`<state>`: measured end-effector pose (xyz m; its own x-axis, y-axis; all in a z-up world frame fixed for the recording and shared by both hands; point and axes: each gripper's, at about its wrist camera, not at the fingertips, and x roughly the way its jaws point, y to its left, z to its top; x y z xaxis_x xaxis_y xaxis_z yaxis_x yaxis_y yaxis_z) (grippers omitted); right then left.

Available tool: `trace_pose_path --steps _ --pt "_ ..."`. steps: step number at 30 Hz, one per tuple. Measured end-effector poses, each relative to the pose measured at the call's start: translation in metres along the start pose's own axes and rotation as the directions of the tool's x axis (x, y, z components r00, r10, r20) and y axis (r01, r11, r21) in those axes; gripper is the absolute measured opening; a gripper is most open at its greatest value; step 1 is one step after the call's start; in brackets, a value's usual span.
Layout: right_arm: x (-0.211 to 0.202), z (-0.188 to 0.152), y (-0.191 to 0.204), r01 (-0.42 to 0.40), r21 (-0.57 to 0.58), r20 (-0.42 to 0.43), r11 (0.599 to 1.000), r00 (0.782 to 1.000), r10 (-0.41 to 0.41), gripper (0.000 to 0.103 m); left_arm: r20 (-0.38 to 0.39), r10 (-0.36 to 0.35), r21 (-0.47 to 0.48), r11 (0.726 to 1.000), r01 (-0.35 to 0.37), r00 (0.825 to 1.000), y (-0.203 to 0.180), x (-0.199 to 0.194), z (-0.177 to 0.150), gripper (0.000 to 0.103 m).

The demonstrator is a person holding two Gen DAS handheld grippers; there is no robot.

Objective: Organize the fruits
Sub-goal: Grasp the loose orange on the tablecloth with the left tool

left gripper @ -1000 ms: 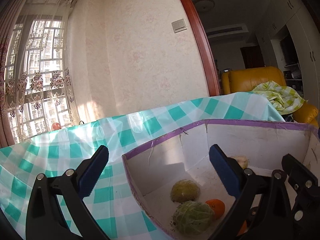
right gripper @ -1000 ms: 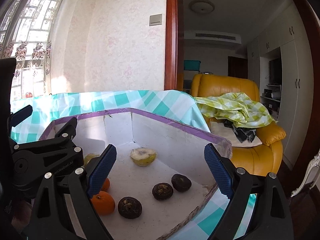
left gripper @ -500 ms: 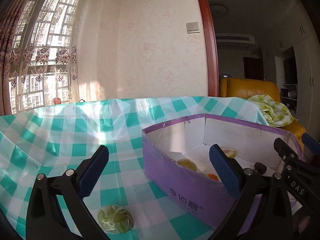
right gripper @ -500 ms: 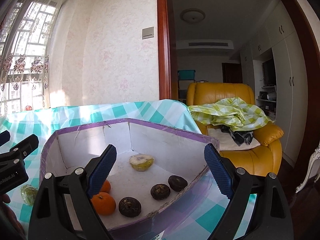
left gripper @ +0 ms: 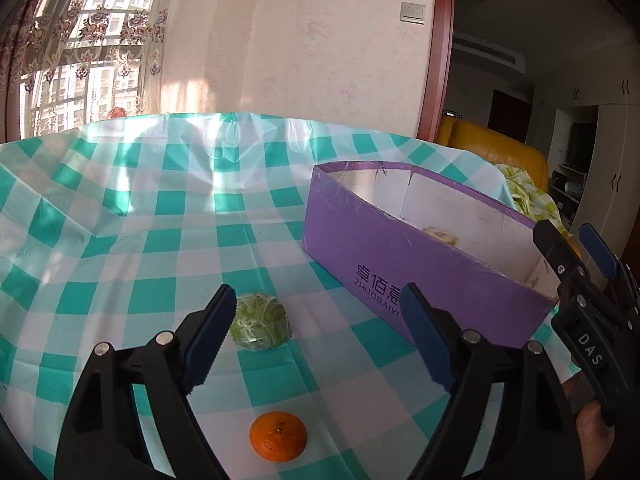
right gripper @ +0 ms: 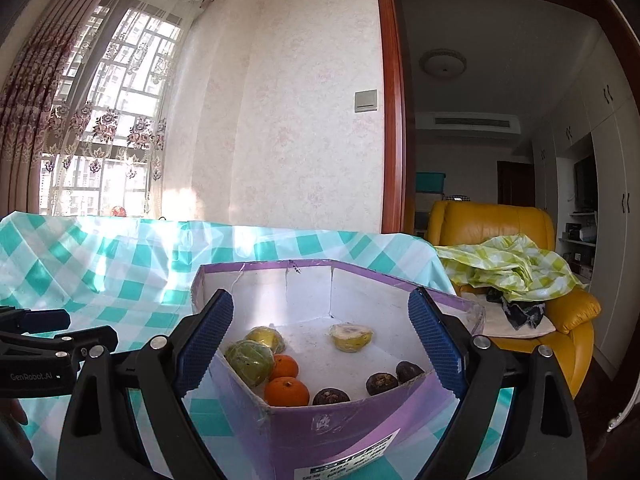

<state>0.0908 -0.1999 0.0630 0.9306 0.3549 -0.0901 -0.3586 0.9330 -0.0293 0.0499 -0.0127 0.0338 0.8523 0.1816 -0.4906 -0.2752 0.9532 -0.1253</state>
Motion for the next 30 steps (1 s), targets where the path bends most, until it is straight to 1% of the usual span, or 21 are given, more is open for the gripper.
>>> trace_pose_path --steps 4,6,7,9,11,14,17,19,20,21,22,23,24,25,26,28,30 --pt "-0.014 0.000 0.019 -0.054 -0.055 0.020 0.997 0.998 0.055 0.087 -0.077 -0.019 -0.039 0.999 0.016 0.997 0.020 -0.017 -0.016 0.078" --pt "-0.018 -0.001 0.026 -0.078 -0.077 0.022 0.994 0.997 0.080 0.087 -0.112 -0.033 -0.061 0.998 0.027 0.993 0.032 -0.024 -0.024 0.073" --pt "-0.019 -0.002 0.029 -0.091 -0.088 0.019 0.992 0.995 0.093 0.087 -0.144 -0.043 -0.067 0.997 0.034 0.989 0.037 -0.025 -0.028 0.072" --pt "-0.022 -0.003 0.033 -0.108 -0.107 0.017 0.988 0.994 0.110 0.087 -0.205 -0.028 -0.059 0.998 0.016 0.978 0.043 -0.022 -0.037 0.062" --pt "-0.023 -0.004 0.036 -0.122 -0.118 0.018 0.985 0.992 0.125 0.087 -0.264 -0.019 -0.046 0.999 0.007 0.964 0.046 -0.016 -0.047 0.061" --pt "-0.024 -0.004 0.040 -0.145 -0.133 0.014 0.981 0.989 0.148 0.087 -0.318 -0.019 -0.039 0.999 0.007 0.948 0.046 -0.005 -0.056 0.058" --pt "-0.025 -0.006 0.045 -0.164 -0.157 0.013 0.974 0.986 0.168 0.087 -0.344 -0.012 -0.007 1.000 0.010 0.939 0.038 0.002 -0.055 0.058" --pt "-0.026 -0.006 0.047 -0.169 -0.168 0.018 0.971 0.984 0.175 0.087 -0.373 -0.012 0.014 1.000 0.018 0.928 0.031 0.009 -0.053 0.058" --pt "-0.026 -0.007 0.047 -0.174 -0.171 0.017 0.970 0.984 0.179 0.087 -0.379 -0.006 0.028 0.999 0.017 0.925 0.027 0.013 -0.051 0.058" --pt "-0.026 -0.007 0.048 -0.179 -0.174 0.015 0.968 0.983 0.184 0.087 -0.391 0.003 0.048 0.999 0.017 0.920 0.023 0.017 -0.050 0.058" --pt "-0.026 -0.008 0.048 -0.183 -0.177 0.014 0.967 0.982 0.188 0.087 -0.412 0.013 0.071 0.997 0.017 0.911 0.019 0.022 -0.050 0.058" --pt "-0.025 -0.008 0.049 -0.187 -0.180 0.010 0.966 0.981 0.192 0.087 -0.425 0.020 0.085 0.996 0.018 0.905 0.017 0.027 -0.052 0.057" --pt "-0.025 -0.008 0.050 -0.190 -0.182 0.008 0.965 0.981 0.195 0.087 -0.438 0.021 0.085 0.996 0.018 0.899 0.016 0.031 -0.054 0.049" --pt "-0.024 -0.009 0.050 -0.193 -0.184 0.005 0.964 0.980 0.197 0.087 -0.447 0.024 0.083 0.996 0.014 0.894 0.017 0.034 -0.054 0.044" --pt "-0.023 -0.009 0.051 -0.194 -0.186 0.003 0.963 0.980 0.198 0.087 -0.446 0.031 0.089 0.996 0.010 0.894 0.016 0.035 -0.053 0.037" --pt "-0.023 -0.009 0.052 -0.194 -0.191 0.000 0.962 0.980 0.198 0.087 -0.457 0.026 0.086 0.996 0.016 0.889 0.018 0.037 -0.052 0.036" --pt "-0.024 -0.009 0.054 -0.192 -0.203 0.001 0.960 0.980 0.197 0.087 -0.455 0.044 0.087 0.996 -0.004 0.889 0.021 0.037 -0.049 0.036"
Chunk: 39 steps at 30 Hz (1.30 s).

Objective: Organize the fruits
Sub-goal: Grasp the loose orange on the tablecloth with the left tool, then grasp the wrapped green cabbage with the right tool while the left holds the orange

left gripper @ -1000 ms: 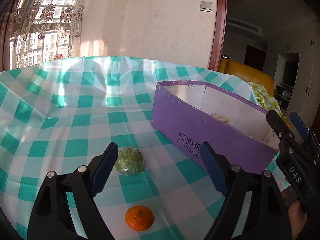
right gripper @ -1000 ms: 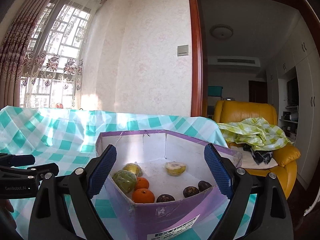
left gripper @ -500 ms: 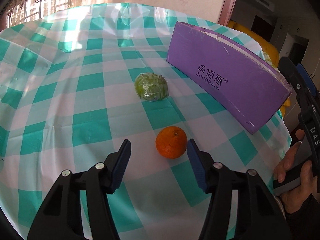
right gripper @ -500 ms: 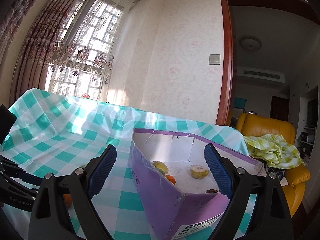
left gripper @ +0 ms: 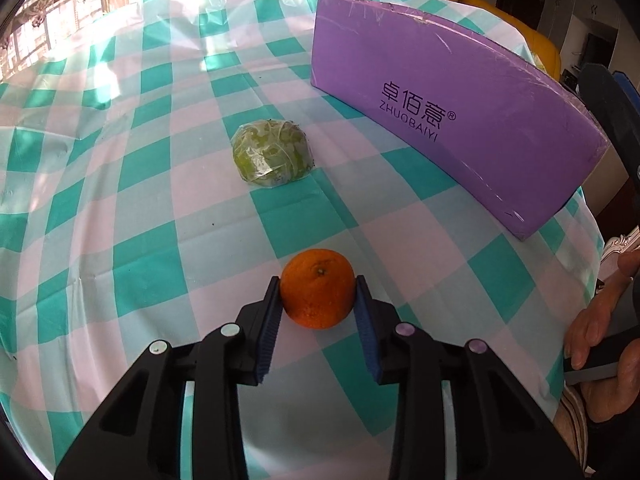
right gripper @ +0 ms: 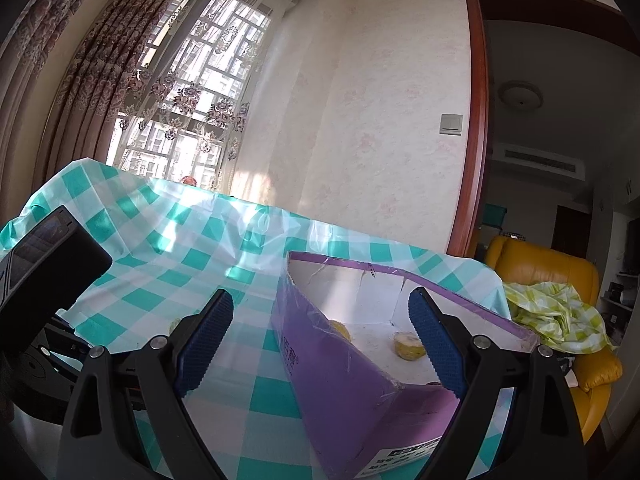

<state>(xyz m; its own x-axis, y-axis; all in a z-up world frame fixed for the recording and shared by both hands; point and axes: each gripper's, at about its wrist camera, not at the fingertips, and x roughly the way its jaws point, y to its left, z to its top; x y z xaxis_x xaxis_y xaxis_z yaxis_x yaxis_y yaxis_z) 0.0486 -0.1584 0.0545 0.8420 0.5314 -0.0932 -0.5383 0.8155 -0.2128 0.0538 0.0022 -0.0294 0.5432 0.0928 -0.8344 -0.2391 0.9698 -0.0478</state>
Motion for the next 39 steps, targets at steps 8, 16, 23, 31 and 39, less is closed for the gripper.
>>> trace_pose_path --steps 8,16,23,31,39 --pt "0.002 0.003 0.017 -0.027 -0.084 -0.013 0.996 1.000 0.026 0.087 0.104 0.106 -0.133 0.987 -0.092 0.989 0.047 -0.035 0.037 0.035" --pt "0.041 0.026 0.037 -0.133 -0.042 -0.212 0.990 0.970 0.121 0.087 0.237 0.286 -0.317 0.926 -0.205 0.928 0.089 -0.050 0.065 0.035" --pt "0.093 0.022 0.072 -0.245 0.088 -0.395 0.966 0.881 0.259 0.087 0.248 0.288 -0.376 0.909 -0.182 0.925 0.105 -0.036 0.039 0.035" --pt "0.121 0.012 0.090 -0.271 0.108 -0.455 0.957 0.842 0.290 0.087 0.238 0.302 -0.394 0.899 -0.193 0.923 0.114 -0.024 0.025 0.035" --pt "0.159 -0.001 0.112 -0.265 0.101 -0.554 0.959 0.786 0.276 0.086 0.215 0.320 -0.420 0.884 -0.208 0.923 0.130 -0.020 0.018 0.035"
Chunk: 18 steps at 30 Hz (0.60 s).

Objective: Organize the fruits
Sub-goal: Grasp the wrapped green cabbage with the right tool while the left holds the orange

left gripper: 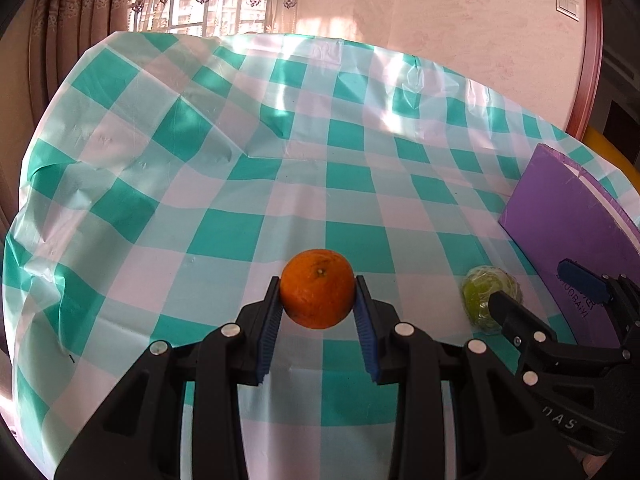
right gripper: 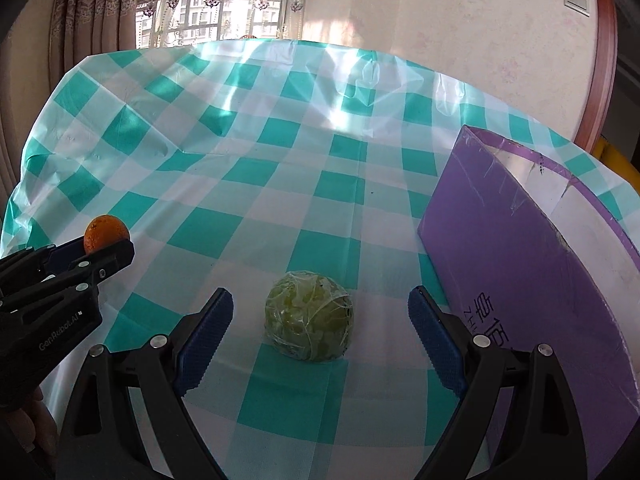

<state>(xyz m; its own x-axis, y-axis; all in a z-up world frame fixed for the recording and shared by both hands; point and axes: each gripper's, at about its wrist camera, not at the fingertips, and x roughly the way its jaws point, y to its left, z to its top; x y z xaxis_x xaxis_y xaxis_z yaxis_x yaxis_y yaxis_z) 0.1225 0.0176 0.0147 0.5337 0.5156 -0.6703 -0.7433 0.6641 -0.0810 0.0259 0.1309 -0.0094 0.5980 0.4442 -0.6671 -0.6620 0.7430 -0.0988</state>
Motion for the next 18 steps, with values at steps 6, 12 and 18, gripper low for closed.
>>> trace_pose_path --steps 6,12,18 --pt "0.021 0.005 0.004 0.003 0.005 -0.056 1.000 0.998 -0.002 0.078 -0.016 0.004 -0.008 1.000 -0.004 1.000 0.003 0.003 0.001 0.035" --pt "0.029 0.004 0.000 0.001 0.021 -0.095 1.000 0.995 0.001 0.064 -0.035 0.005 -0.003 1.000 -0.005 0.999 0.002 0.007 0.000 0.035" --pt "0.033 0.003 0.001 -0.017 0.019 -0.118 1.000 0.993 0.020 0.060 -0.063 -0.004 -0.005 1.000 0.004 0.998 0.002 0.012 -0.001 0.035"
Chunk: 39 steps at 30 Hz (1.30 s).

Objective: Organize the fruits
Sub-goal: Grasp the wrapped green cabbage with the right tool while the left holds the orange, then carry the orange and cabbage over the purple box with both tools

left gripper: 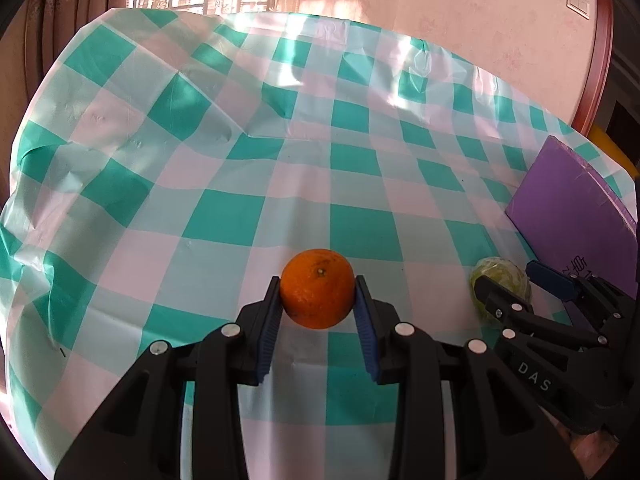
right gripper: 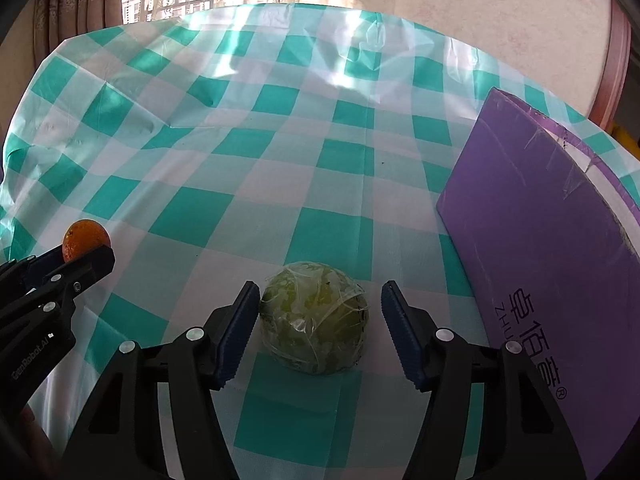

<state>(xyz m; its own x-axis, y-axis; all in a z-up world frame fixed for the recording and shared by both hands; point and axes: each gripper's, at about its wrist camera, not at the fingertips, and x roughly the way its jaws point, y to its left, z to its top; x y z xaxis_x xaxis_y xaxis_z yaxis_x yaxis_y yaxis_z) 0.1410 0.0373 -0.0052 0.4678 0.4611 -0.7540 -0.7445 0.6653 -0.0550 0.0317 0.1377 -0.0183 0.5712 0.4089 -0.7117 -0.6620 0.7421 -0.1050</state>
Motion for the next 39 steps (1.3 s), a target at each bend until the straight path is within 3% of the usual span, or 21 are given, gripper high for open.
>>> trace_pose_path --steps 7,17,28,39 --pt "0.011 -0.001 -0.006 -0.056 0.034 -0.057 0.998 0.997 0.058 0.057 -0.007 0.006 0.017 1.000 -0.006 1.000 -0.004 0.001 0.000 0.035" --pt "0.009 -0.002 -0.002 -0.040 0.017 -0.047 0.999 0.998 0.041 0.057 -0.008 0.015 0.026 1.000 -0.015 1.000 -0.006 0.002 0.000 0.035" --pt "-0.018 -0.005 -0.004 0.020 0.016 0.103 1.000 0.994 -0.022 0.056 0.025 0.043 0.059 0.997 -0.045 0.999 -0.012 -0.003 -0.001 0.035" --pt "-0.054 -0.013 -0.002 0.079 0.028 0.277 0.996 0.957 -0.084 0.057 0.096 0.032 0.103 0.994 -0.042 0.995 -0.023 -0.017 -0.002 0.035"
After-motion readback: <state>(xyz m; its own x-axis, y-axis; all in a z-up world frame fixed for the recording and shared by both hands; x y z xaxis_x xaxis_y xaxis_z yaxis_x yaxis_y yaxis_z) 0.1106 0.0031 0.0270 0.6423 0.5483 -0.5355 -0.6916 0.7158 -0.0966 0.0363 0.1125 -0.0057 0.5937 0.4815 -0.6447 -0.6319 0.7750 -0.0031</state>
